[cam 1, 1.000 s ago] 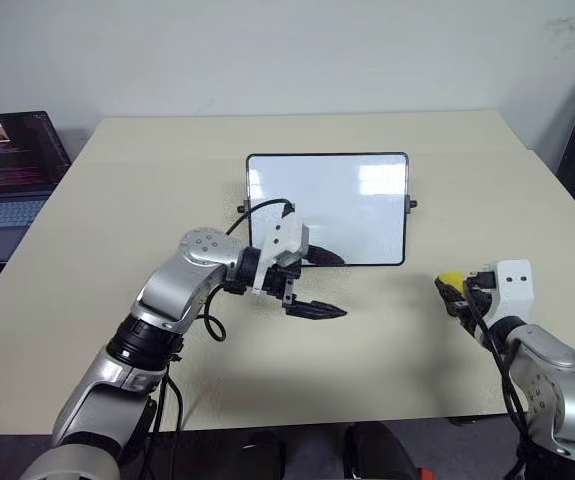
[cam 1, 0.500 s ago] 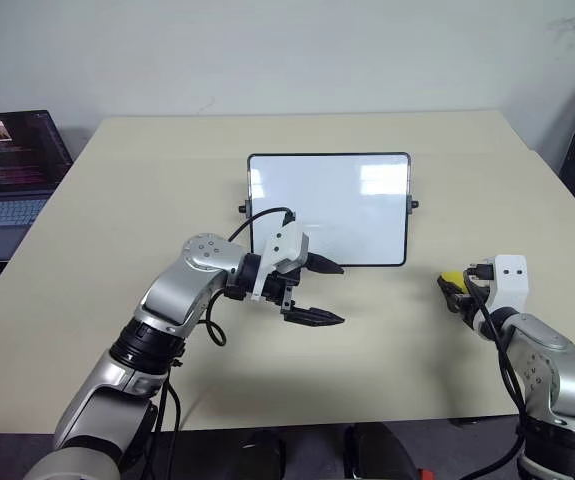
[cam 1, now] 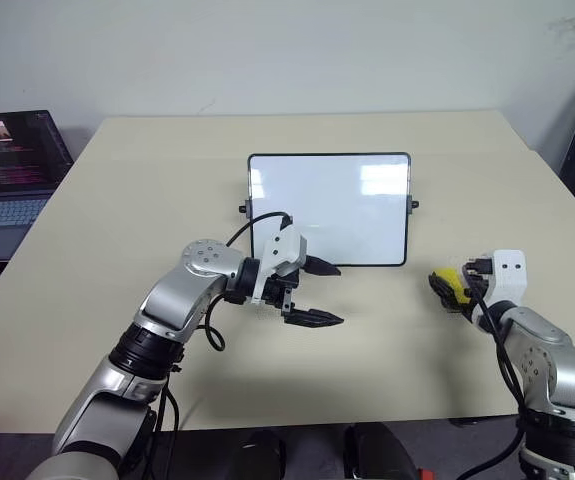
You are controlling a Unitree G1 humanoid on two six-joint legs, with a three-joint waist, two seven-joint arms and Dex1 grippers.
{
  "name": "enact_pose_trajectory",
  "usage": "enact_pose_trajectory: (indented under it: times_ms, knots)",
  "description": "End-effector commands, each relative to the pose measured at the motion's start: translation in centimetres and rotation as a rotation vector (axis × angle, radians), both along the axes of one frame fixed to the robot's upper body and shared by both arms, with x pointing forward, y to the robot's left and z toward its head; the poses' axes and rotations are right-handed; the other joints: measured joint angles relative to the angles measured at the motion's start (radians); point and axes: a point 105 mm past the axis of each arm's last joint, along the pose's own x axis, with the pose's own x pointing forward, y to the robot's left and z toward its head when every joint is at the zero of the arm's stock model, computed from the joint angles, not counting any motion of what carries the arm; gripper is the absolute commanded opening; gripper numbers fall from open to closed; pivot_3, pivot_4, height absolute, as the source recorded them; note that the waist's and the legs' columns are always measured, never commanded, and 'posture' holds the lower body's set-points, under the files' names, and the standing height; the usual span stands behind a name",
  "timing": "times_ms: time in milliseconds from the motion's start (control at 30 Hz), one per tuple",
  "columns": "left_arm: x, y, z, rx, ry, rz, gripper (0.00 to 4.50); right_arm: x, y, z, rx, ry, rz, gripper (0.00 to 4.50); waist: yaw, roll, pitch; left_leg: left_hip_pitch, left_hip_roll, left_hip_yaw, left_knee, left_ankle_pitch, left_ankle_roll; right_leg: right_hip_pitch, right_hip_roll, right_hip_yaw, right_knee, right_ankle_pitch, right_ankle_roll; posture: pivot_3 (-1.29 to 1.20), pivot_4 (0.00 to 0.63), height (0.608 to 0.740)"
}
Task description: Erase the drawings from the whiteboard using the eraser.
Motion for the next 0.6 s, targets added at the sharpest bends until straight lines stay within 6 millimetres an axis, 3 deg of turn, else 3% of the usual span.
enact_pose_trajectory:
  times_ms: [33,167,267,433,533,600]
  knots:
    - [1.3,0.7,1.2,-0.051,-0.061,0.101,4.5,0.2,1.3,4.2,-0.049,-0.197,0.073,4.46,-0.001,0.0,0.0,0.0,0.0,0.0,0.0,0.0,0.0,0.0,0.0,0.0,0.0,0.0,0.0,0.0,0.15,0.74]
    - [3.4,3.0,1.6,-0.128,-0.084,0.343,4.5,-1.0,3.8,6.5,-0.088,-0.336,0.173,4.46,-0.002,0.0,0.0,0.001,0.001,-0.001,0.0,0.0,0.0,0.0,0.0,0.001,0.001,0.0,0.0,0.0,0.15,0.74]
    - [5.1,5.9,1.9,-0.224,-0.116,0.6,4.5,-1.8,5.0,6.7,-0.113,-0.421,0.155,4.46,0.0,0.0,0.0,0.001,0.001,-0.003,0.0,0.0,0.0,0.0,-0.001,0.0,0.001,0.0,0.0,0.0,0.15,0.74]
    - [5.0,8.7,1.4,-0.314,-0.14,0.832,4.5,-2.1,5.6,6.3,0.008,-0.529,0.08,4.46,0.004,0.0,0.0,0.001,0.0,-0.003,0.001,0.0,-0.001,0.0,-0.002,0.001,0.002,0.0,0.001,0.0,0.15,0.74]
    - [5.2,10.6,1.4,-0.359,-0.185,0.993,4.5,-2.5,7.2,5.8,0.03,-0.541,0.149,4.46,0.004,0.0,0.0,0.002,0.0,-0.003,0.002,0.0,-0.001,0.0,-0.002,0.001,0.004,0.0,0.0,0.0,0.15,0.74]
    - [5.0,10.9,1.2,-0.374,-0.202,1.066,4.5,-3.0,6.8,5.7,0.047,-0.555,0.159,4.46,0.005,0.0,0.0,0.003,0.0,-0.003,0.002,0.0,-0.001,0.0,-0.002,0.001,0.005,0.0,0.0,0.0,0.15,0.74]
